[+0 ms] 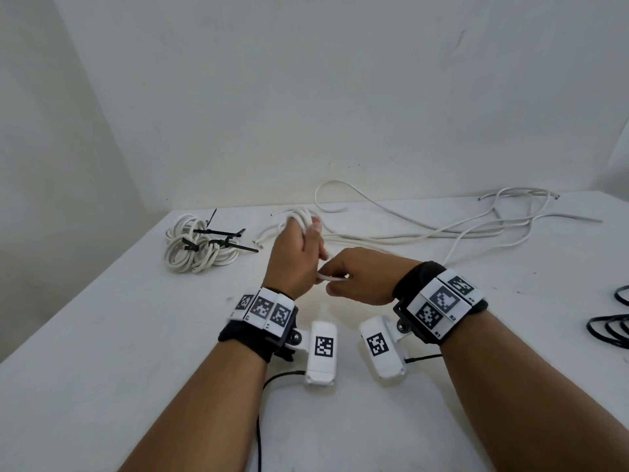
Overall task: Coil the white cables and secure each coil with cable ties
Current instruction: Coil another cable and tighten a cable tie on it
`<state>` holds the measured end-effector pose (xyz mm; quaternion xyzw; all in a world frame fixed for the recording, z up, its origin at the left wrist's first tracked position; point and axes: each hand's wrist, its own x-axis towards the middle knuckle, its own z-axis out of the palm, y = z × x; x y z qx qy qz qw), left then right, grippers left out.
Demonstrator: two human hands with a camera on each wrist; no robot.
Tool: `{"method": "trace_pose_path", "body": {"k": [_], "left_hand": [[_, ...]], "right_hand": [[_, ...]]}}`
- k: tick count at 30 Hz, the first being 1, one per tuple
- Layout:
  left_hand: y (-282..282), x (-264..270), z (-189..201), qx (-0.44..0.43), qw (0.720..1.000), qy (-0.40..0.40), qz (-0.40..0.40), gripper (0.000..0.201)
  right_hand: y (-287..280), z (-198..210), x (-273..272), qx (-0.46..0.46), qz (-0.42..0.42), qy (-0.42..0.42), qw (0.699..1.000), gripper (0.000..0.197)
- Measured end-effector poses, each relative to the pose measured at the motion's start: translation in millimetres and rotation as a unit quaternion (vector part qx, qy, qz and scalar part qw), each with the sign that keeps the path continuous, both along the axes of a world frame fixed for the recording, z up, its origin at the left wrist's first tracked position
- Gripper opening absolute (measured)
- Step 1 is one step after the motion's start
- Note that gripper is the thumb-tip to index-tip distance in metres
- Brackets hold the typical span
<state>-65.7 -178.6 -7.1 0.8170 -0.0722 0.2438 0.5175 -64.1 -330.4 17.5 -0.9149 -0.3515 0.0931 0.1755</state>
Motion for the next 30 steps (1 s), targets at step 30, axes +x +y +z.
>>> {"method": "trace_pose_path", "body": {"k": [30], "left_hand": [[0, -15, 14, -0.382, 0.887, 0.093, -0.242, 0.034]], "right_hand": [[-15, -4, 9, 0.379, -0.065, -0.017, 0.923, 0.027]]}}
